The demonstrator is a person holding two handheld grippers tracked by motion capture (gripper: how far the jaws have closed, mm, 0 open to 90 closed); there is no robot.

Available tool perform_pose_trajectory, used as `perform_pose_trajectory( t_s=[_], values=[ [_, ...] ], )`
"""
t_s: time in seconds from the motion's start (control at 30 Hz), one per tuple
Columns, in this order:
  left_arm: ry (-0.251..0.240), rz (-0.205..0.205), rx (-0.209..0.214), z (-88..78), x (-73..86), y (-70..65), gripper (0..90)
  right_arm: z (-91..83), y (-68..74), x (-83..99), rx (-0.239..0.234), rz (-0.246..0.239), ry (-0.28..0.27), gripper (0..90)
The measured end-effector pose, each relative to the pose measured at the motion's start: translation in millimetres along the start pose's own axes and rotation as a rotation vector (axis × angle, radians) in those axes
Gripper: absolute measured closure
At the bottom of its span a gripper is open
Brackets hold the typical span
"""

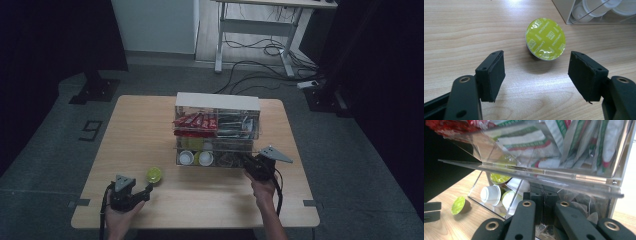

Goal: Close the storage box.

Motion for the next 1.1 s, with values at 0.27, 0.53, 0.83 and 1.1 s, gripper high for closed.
perform_pose_trajectory(
  t_s=[0.27,0.53,0.83,1.1],
  values=[
    [-0.02,0.006,0.02,-2.7,-3.8,-1.8,30.0,-1.7,1.1,3.7,0.015,-0.001,0.01,88.9],
    [-0.027,0.009,0.021,-3.6,-5.9,0.9,30.1,-1.2,0.1,9.5,0.018,0.007,0.021,88.9],
    [-0.026,0.013,0.022,-3.8,-5.5,-0.5,30.1,-1.9,0.0,10.7,0.017,0.008,0.023,88.9],
    [-0.031,0.018,0.015,-2.9,-4.4,-2.0,30.6,-7.3,0.7,7.1,0.032,0.0,0.001,89.0]
  ],
)
Point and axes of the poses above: each handheld gripper's, and its own axes: z roughly forward along the jaws, x roughly out of its underside, y roughly to its left, the point moved 4 cm from there along z, roughly forward along the jaws, and after that the axes turned 2 degrees about -z, right-handed, at the moved point
